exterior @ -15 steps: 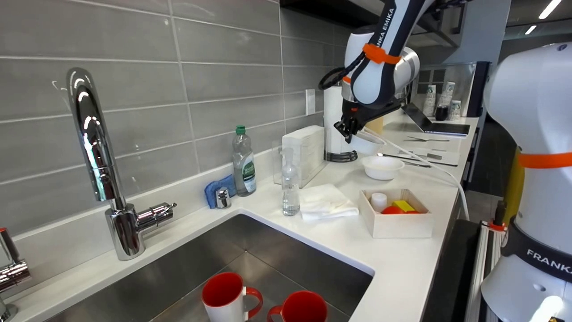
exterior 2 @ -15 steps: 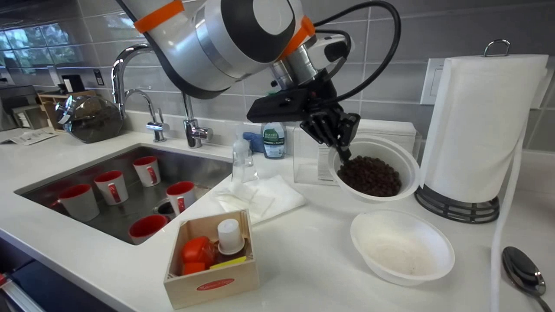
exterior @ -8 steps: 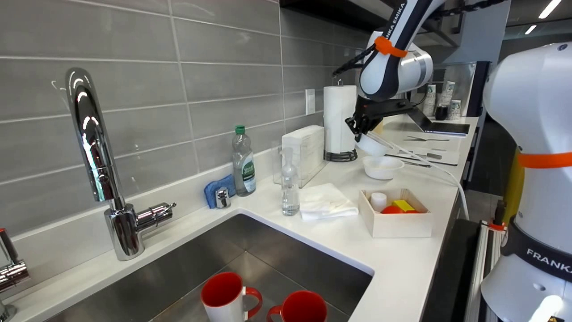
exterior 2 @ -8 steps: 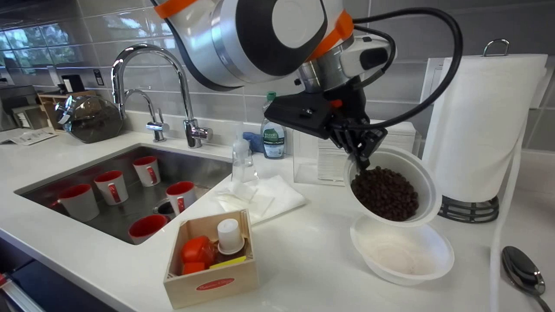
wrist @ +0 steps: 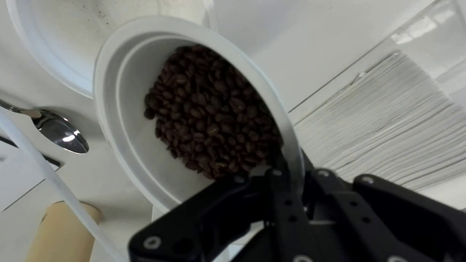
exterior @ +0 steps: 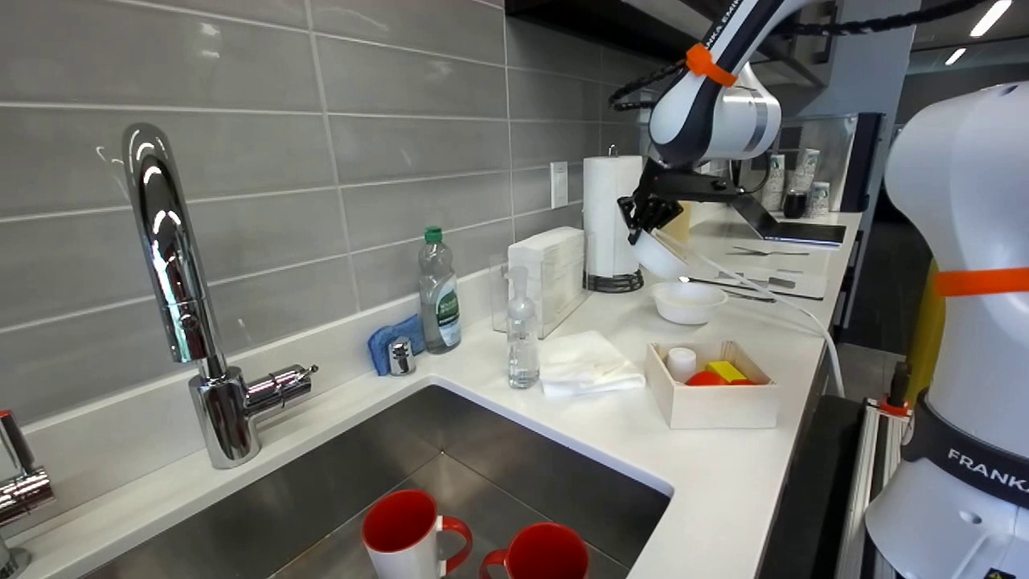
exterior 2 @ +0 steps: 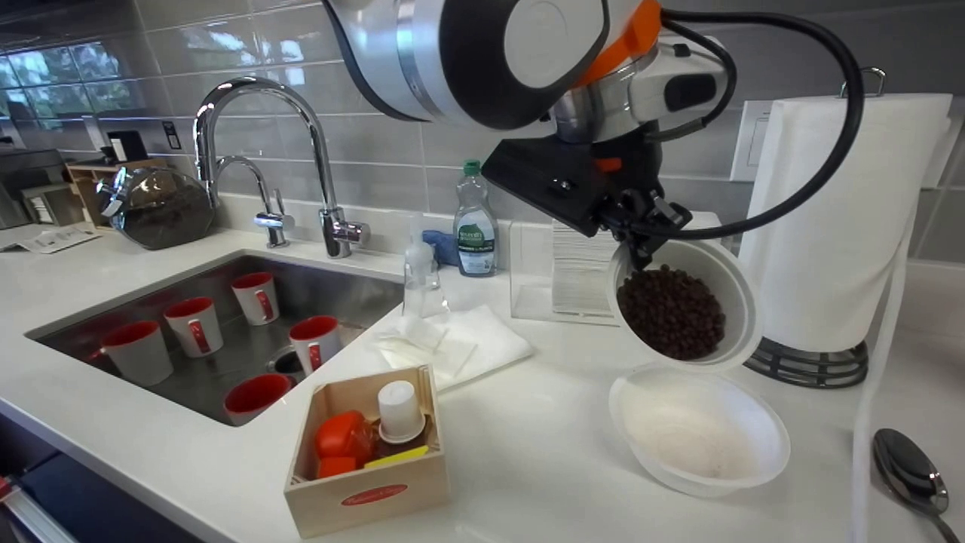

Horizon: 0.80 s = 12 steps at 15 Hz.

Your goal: Move some objects from the bowl on the left into the bowl on the right

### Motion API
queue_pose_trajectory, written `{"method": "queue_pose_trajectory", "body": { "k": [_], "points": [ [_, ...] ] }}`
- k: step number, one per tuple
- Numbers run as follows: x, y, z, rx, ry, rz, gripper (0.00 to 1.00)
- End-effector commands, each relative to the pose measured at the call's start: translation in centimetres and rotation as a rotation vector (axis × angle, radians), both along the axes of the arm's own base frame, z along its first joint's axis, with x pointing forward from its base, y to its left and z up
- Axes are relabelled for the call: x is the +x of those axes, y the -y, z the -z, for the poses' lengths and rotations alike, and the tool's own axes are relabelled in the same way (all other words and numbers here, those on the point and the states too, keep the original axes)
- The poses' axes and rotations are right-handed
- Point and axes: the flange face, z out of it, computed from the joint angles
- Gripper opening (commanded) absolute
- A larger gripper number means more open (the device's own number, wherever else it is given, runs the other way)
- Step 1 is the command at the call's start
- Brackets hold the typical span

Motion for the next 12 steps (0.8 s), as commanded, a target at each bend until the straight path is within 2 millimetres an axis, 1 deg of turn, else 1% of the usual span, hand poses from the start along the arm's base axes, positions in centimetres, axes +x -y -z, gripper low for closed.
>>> {"method": "queue_pose_trajectory", "body": {
  "k": [1,5,8,10,12],
  "points": [
    [-0.8,1.0,-1.7,0.065,0.067,-0.028,0.0],
    [-2.7,0.9,-3.6,0.103,0.085,-0.039,0.0],
    [-5.2,0.6,-4.8,0.137,0.091,-0.044,0.0],
    [-6.8,0.3,-5.2,0.159,0.088,-0.038,0.0],
    [-8.1,0.2,-5.3,0.187,0.084,-0.027,0.0]
  ]
}}
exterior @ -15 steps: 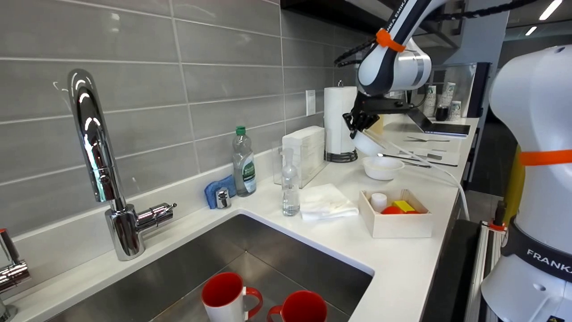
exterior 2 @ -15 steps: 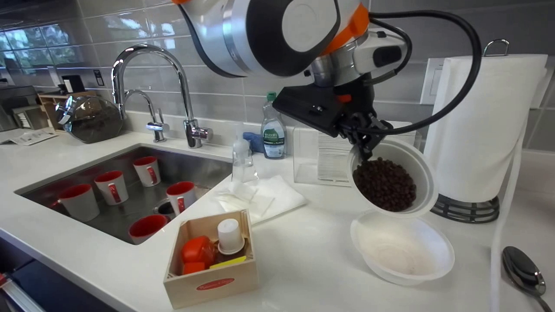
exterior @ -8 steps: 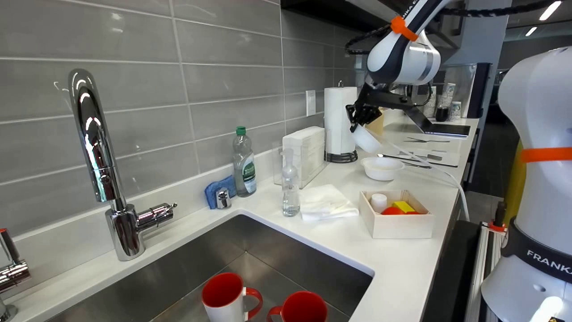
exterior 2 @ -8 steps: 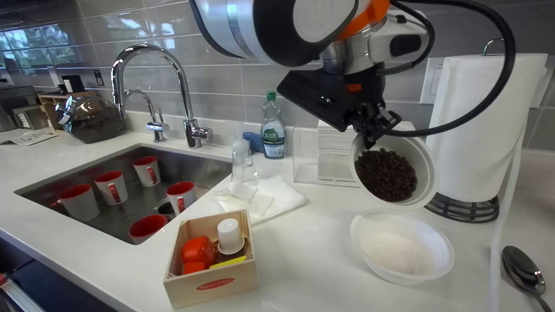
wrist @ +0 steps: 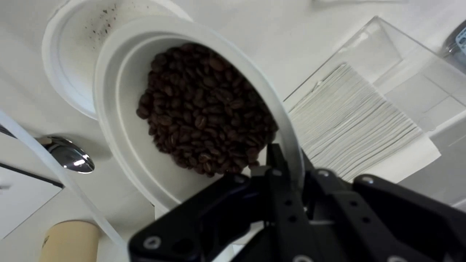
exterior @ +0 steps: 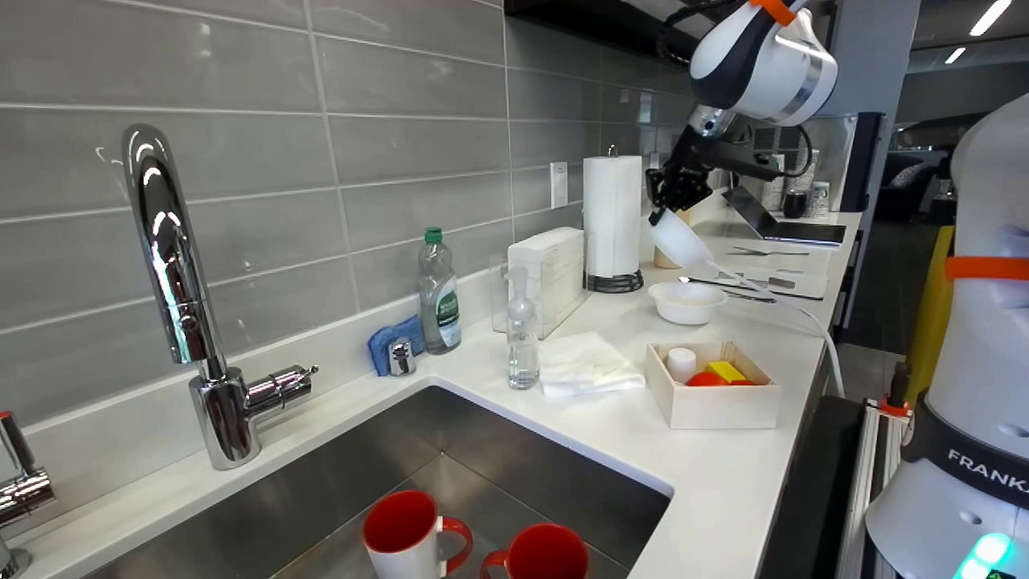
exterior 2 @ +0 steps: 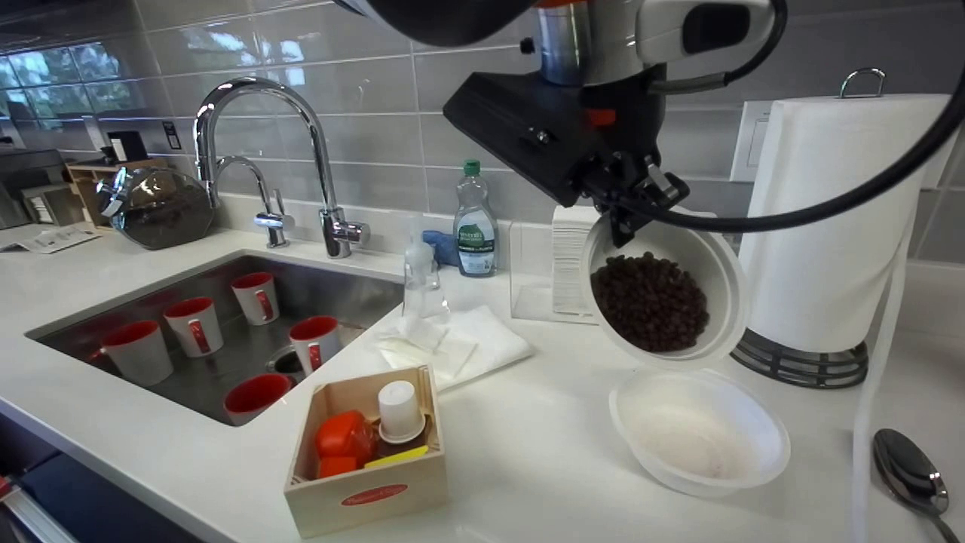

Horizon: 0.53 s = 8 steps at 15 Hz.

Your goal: Move some objects from the bowl on the left into the bowl on the right

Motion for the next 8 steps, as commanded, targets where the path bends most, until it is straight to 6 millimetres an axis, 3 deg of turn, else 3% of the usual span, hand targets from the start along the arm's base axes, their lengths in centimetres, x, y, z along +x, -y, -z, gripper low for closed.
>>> {"method": "queue_pose_trajectory", "body": {
  "k": [1,3,5,6,8],
  "points": [
    [-2.7,-0.5,-1.0,0.066,0.032,-0.012,0.0],
    [-3.3,-1.5,0.8,0.107,0.046,0.001,0.0],
    [-4.0,-4.4,3.3,0.165,0.066,0.018,0.0],
    [-2.2,-3.4,3.2,0.184,0.064,0.023,0.0],
    [-2.0,-4.2,4.7,0.23,0.081,0.016,0.0]
  ]
}}
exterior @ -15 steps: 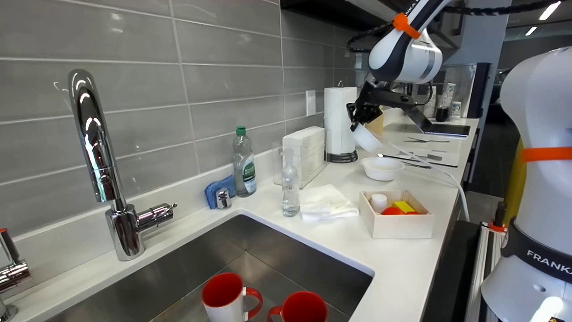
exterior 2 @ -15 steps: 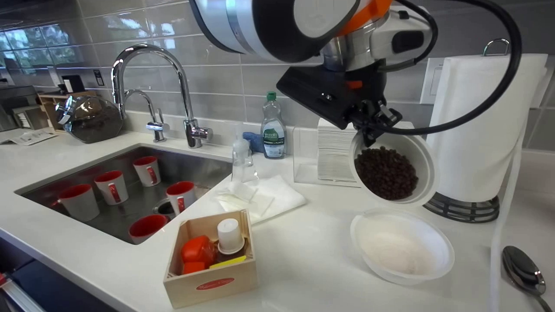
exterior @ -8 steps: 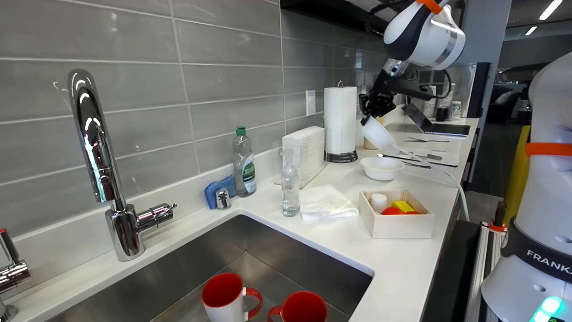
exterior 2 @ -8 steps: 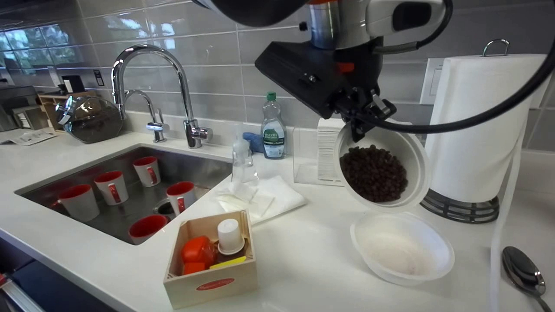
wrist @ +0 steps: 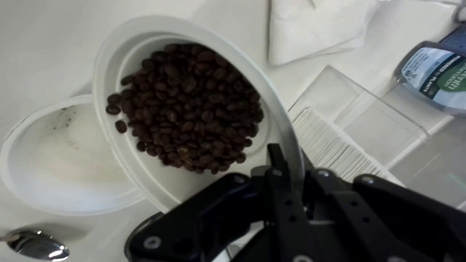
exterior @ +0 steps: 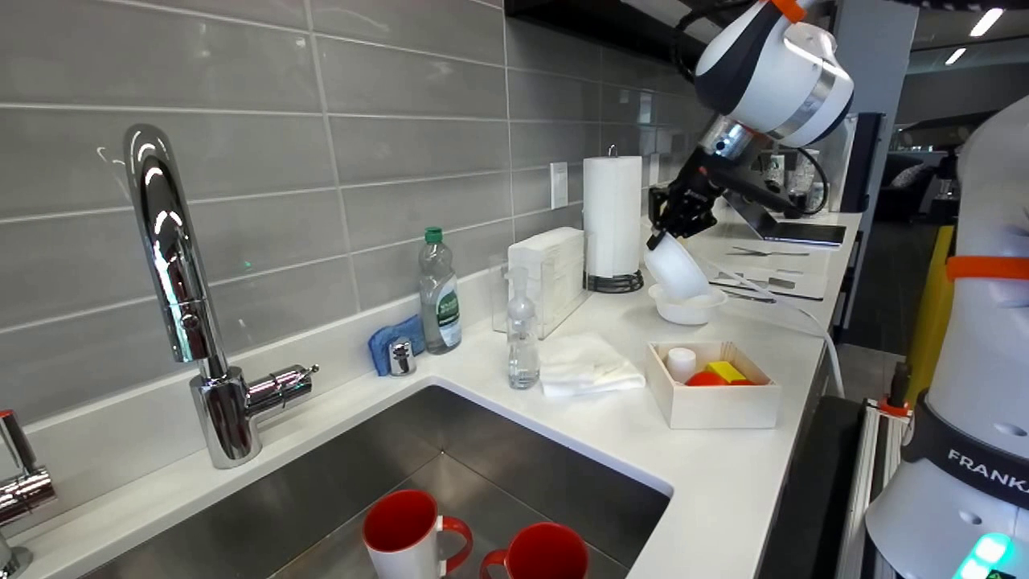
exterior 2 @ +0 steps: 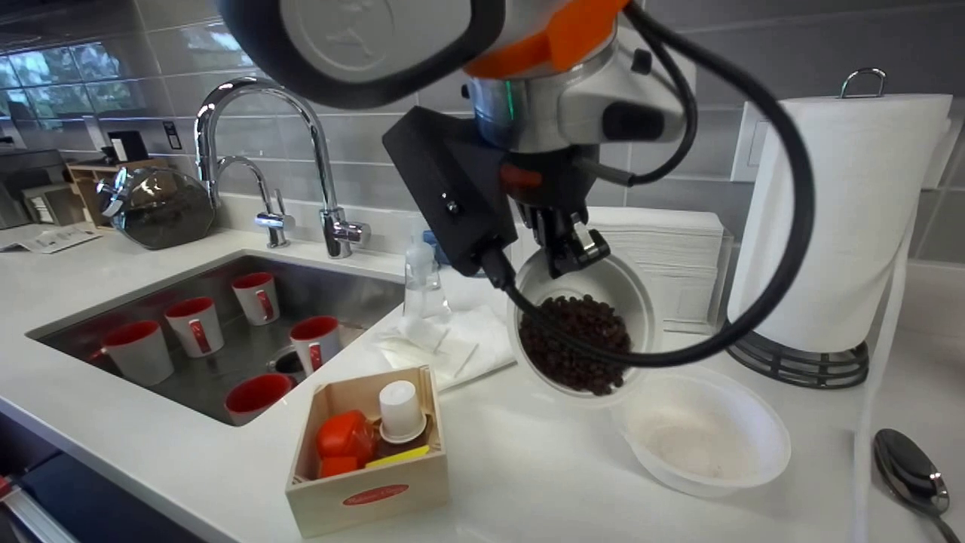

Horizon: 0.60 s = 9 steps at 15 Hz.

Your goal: Move some objects from the bowl on the left into the bowl on the right

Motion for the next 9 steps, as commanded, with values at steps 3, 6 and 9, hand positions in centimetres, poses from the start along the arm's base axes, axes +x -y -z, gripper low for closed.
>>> {"method": "queue_pose_trajectory", "body": {
  "k": [3,6,9],
  "points": [
    [1.0,-0.4,2.9,0.101,0.085,-0.031,0.0],
    [1.5,0.8,3.6,0.095,0.099,-0.04,0.0],
    [1.4,1.1,2.0,0.079,0.107,-0.027,0.0]
  ]
}}
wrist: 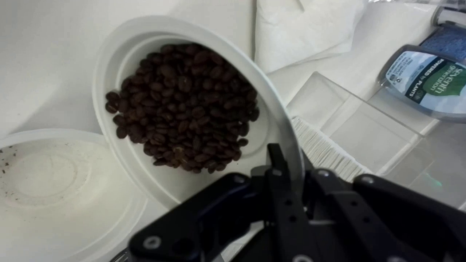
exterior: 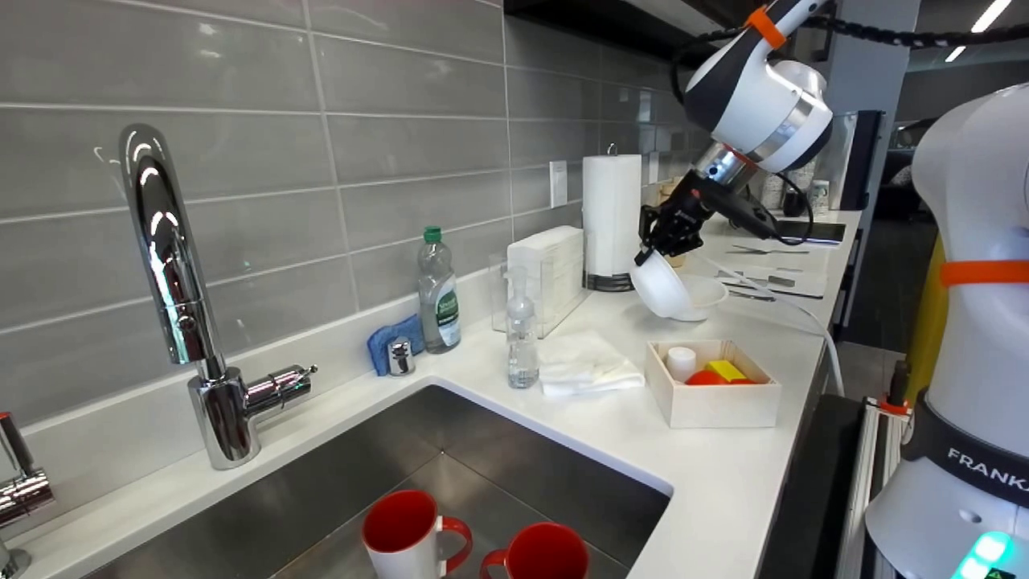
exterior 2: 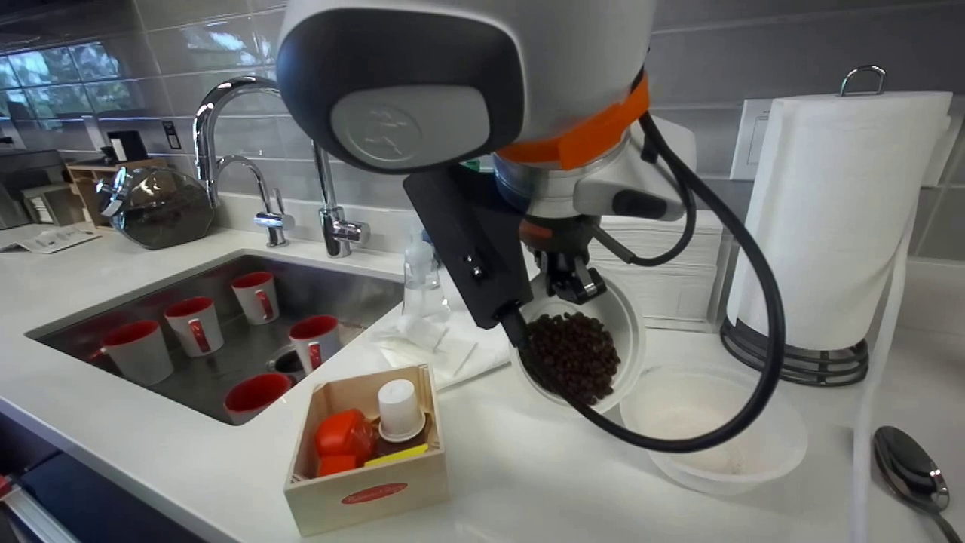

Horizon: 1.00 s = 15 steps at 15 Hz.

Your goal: Move some objects from the bowl on the left into the bowl on the right

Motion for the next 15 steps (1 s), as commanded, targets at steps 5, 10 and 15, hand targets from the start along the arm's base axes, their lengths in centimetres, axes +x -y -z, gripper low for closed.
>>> {"method": "queue_pose_trajectory", "body": {
  "k": [5,10,15],
  "points": [
    [1.1,-1.7,-3.7,-0.043,0.081,-0.002,0.0],
    [2.1,-2.2,-5.9,-0.123,0.109,0.063,0.0],
    [1.6,-1.1,-7.3,-0.18,0.137,0.162,0.0]
  ]
}}
